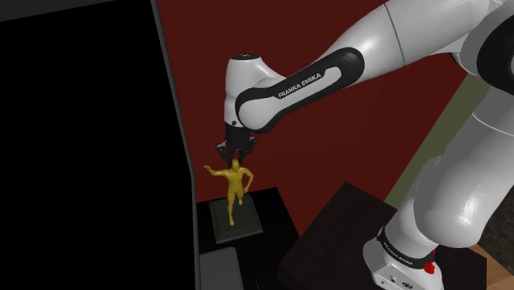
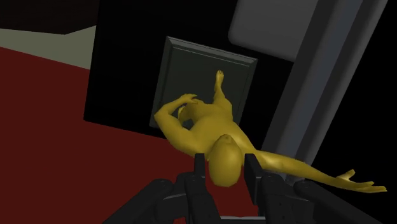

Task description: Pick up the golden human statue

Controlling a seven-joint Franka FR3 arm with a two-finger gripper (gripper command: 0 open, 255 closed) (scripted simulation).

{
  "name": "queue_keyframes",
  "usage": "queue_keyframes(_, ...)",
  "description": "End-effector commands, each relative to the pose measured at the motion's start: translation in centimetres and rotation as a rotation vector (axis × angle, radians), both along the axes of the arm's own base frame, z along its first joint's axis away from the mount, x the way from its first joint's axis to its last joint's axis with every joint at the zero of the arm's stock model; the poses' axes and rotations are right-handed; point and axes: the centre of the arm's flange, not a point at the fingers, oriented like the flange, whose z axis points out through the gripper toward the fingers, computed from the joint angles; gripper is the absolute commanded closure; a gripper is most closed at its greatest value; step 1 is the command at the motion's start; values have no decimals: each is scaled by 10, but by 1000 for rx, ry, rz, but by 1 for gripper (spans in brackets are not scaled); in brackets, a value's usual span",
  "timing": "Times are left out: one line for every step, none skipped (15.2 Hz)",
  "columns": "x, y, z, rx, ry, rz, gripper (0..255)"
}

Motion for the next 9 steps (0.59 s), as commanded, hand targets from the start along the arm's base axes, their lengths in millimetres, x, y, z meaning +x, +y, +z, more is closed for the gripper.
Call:
queue_keyframes(1, -1, 11, 0, -1, 0, 255)
queue_keyframes(1, -1, 16, 0, -1, 0, 255)
queue_keyframes(1, -1, 22, 0, -1, 0, 255)
queue_keyframes(1, -1, 27, 0, -1, 0, 255)
queue_keyframes(1, -1, 32, 0, -1, 0, 255)
queue_keyframes(1, -1, 38, 0, -1, 0, 255)
queue_keyframes(1, -1, 43, 0, -1, 0, 255)
queue_keyframes(1, -1, 48, 0, -1, 0, 255)
queue_keyframes(1, -1, 53, 0, -1, 0, 255)
